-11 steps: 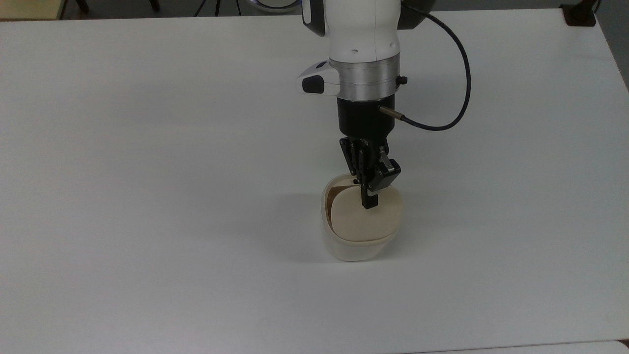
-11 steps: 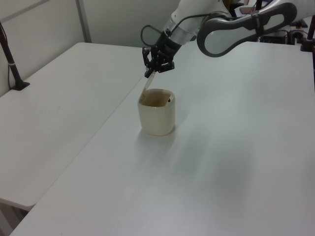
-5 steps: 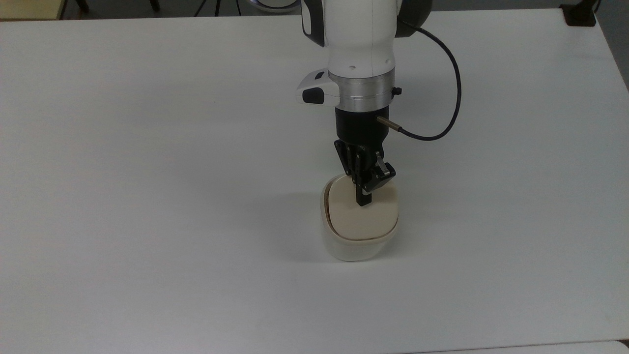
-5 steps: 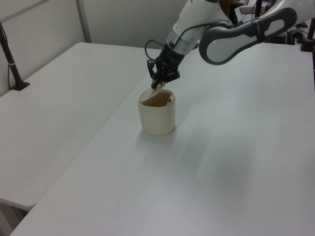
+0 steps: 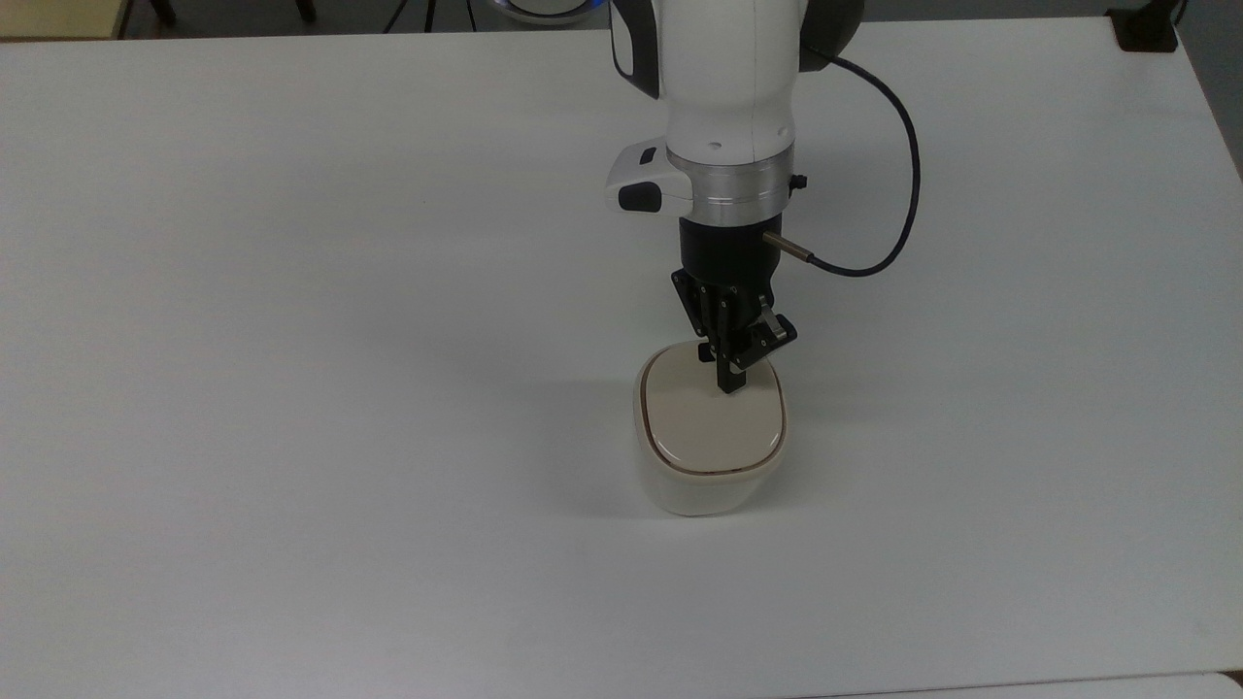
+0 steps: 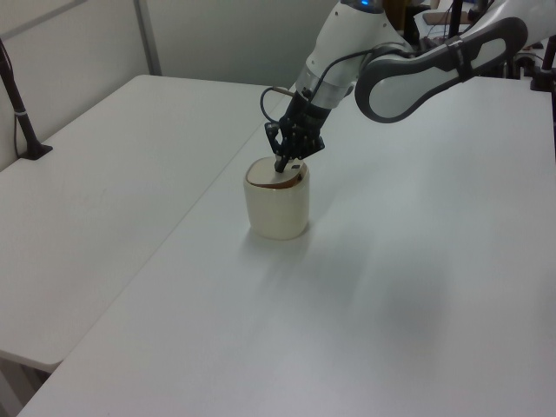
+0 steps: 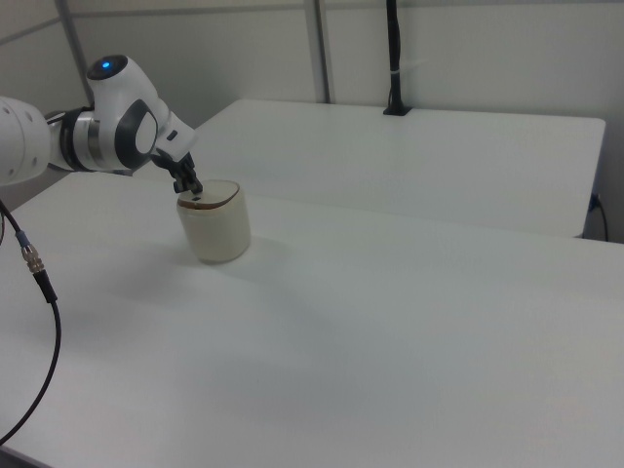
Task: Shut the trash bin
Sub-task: 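Push the lid down over the bin opening with the gripper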
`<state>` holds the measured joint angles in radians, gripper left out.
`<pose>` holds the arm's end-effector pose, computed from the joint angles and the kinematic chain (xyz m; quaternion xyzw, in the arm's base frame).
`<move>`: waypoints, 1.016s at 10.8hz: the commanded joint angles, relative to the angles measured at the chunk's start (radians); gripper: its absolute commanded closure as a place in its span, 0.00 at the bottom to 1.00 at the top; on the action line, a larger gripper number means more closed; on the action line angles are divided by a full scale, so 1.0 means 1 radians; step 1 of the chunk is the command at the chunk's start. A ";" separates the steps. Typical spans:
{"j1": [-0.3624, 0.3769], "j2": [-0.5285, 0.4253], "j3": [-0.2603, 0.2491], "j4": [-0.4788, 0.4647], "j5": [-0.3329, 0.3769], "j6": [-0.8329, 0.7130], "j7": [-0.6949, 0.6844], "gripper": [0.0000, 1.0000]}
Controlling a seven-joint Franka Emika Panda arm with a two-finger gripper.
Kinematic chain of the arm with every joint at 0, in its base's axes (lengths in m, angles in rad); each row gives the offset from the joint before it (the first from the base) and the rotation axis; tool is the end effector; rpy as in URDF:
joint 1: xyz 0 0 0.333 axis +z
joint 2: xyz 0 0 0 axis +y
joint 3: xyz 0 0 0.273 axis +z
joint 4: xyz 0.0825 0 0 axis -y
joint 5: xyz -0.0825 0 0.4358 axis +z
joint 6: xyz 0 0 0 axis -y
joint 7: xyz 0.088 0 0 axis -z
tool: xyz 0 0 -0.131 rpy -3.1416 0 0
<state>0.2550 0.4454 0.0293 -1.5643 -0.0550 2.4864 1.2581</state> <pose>0.7303 0.2102 0.3574 -0.8653 0.4419 -0.1803 0.1534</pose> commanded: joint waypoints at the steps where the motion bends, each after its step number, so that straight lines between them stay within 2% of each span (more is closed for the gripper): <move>1: -0.003 -0.043 0.004 -0.063 -0.009 -0.035 -0.029 1.00; 8: -0.005 -0.021 0.012 -0.103 -0.008 -0.035 -0.019 1.00; 11: -0.020 -0.075 0.014 -0.071 -0.002 -0.116 -0.028 1.00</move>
<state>0.2533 0.4315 0.0314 -1.6020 -0.0550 2.4795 1.2443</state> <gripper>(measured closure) 0.991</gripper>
